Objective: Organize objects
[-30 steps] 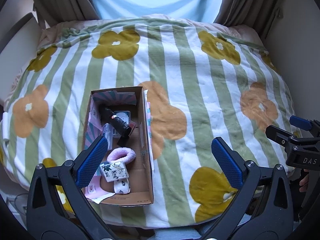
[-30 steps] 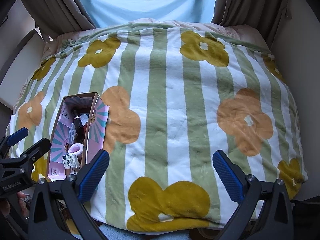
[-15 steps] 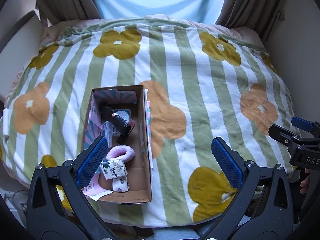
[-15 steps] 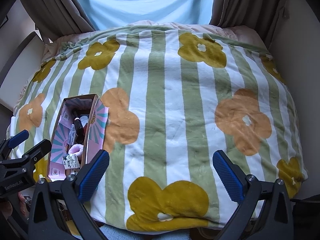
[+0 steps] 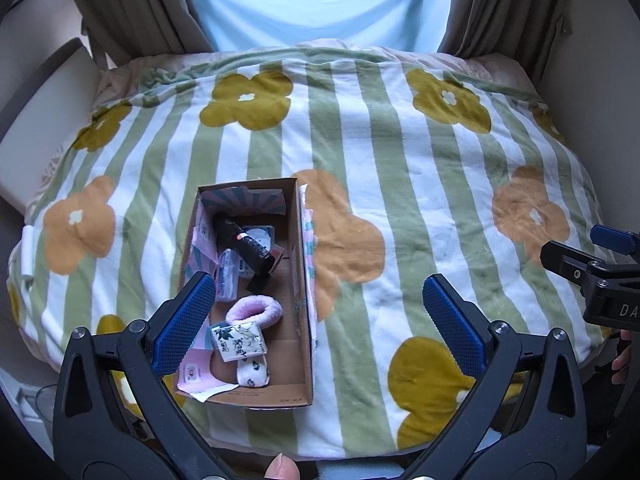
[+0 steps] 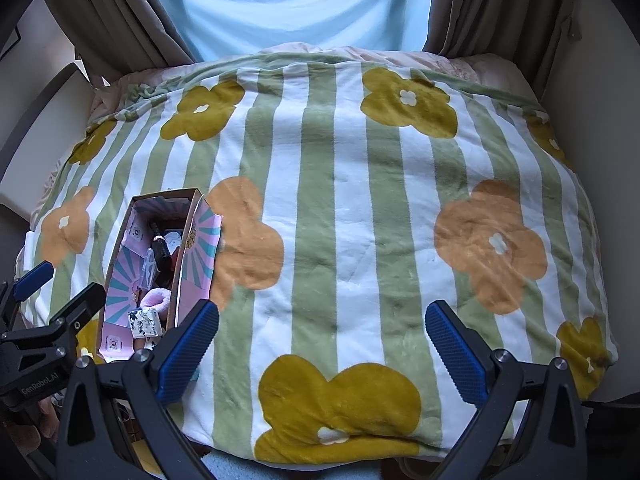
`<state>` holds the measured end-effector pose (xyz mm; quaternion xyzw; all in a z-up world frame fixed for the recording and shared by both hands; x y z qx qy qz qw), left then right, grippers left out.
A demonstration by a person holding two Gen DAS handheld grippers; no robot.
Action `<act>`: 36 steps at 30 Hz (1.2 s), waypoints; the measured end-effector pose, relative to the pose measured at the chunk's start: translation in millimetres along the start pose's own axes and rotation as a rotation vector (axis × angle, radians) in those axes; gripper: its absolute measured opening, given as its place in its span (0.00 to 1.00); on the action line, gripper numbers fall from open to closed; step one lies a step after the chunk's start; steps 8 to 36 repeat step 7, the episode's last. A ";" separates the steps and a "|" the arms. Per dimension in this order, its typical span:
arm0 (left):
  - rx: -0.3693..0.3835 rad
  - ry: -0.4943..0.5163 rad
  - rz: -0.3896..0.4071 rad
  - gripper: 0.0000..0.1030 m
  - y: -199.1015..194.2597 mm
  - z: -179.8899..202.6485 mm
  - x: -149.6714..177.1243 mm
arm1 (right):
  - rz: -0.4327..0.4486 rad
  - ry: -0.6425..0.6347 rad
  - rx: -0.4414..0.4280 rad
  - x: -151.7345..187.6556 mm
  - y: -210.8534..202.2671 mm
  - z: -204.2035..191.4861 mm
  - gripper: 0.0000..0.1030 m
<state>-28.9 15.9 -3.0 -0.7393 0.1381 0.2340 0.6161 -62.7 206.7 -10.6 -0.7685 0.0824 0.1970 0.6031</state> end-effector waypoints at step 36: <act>-0.021 0.027 0.064 1.00 -6.1 13.8 -0.4 | 0.004 0.011 0.002 -2.9 0.6 0.3 0.99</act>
Point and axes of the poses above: each gripper's, at about its wrist camera, not at the fingertips, and y roughly the way its jaws point, z to its right, x to its underside, the point moved 1 cm from there along y, roughly the way its jaws point, and after that the axes turned 9 degrees about -x, right-handed, at the moved point
